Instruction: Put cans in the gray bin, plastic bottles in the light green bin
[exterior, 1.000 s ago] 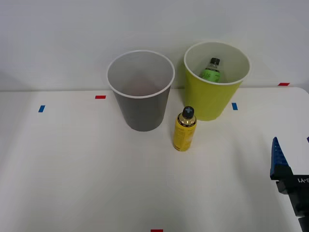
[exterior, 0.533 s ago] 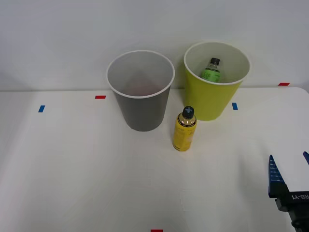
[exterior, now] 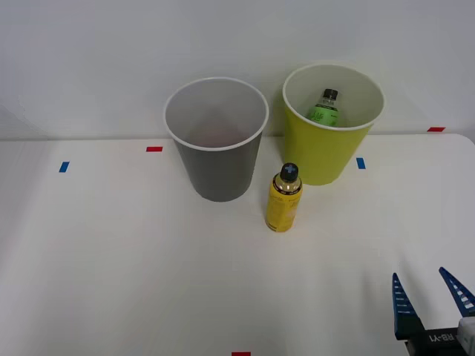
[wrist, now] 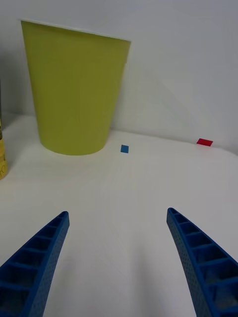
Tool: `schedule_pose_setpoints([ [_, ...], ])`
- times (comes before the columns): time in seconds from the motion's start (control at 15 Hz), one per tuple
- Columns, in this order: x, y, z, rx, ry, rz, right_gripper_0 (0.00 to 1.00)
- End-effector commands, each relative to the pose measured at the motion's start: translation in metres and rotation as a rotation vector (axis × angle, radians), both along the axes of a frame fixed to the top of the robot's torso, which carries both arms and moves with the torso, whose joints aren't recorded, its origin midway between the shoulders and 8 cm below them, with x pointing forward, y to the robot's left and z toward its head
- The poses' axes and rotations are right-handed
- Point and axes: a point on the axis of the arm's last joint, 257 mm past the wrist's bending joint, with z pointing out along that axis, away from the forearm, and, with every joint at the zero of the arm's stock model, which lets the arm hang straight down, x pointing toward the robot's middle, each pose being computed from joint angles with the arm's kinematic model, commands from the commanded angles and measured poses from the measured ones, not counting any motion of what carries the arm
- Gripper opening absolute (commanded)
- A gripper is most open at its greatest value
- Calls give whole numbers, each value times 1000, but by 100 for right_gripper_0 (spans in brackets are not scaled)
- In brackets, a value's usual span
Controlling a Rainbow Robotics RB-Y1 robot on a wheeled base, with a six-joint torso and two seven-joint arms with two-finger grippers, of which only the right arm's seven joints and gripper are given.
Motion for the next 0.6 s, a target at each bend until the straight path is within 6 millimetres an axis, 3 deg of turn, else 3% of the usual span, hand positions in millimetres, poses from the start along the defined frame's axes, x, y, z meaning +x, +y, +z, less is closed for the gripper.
schedule_pose_setpoints([
  [0.07, -9, 11, -15, 97, -9, 18, 66],
  [0.27, -19, 23, -31, 164, -10, 61, 67],
  [0.6, -31, 18, -48, 165, 12, 23, 66],
])
